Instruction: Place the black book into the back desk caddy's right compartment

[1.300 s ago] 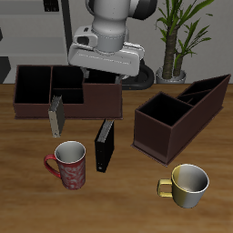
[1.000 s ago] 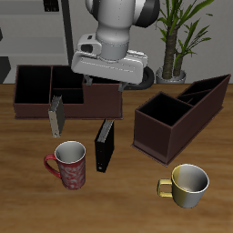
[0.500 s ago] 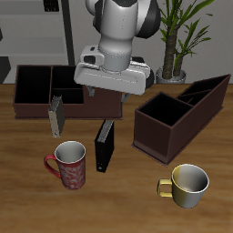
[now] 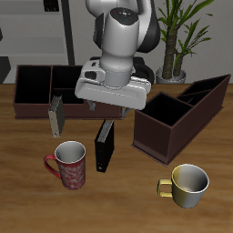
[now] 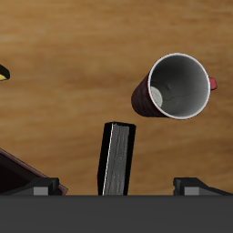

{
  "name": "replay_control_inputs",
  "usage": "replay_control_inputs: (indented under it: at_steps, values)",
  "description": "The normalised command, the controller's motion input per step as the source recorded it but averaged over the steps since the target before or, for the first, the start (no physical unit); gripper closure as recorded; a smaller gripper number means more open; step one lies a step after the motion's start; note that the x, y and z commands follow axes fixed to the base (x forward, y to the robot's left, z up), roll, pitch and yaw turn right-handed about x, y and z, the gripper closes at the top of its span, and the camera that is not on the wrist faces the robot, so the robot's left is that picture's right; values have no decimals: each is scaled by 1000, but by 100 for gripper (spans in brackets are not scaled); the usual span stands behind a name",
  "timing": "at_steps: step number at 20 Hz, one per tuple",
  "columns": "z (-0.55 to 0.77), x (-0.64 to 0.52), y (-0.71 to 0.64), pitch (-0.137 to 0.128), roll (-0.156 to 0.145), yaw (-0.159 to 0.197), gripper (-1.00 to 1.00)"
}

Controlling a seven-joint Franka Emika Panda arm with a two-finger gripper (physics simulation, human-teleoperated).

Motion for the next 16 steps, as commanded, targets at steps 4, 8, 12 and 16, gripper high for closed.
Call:
replay_control_inputs:
  at_steps: [4, 8, 12, 16]
  values:
    - [-203, 78, 70, -14, 6, 8, -100]
    - [-248, 60, -14, 23, 6, -44, -100]
    - [-186, 30, -124, 8, -11, -35, -100]
    - [-193, 15, -181, 9, -13, -35, -100]
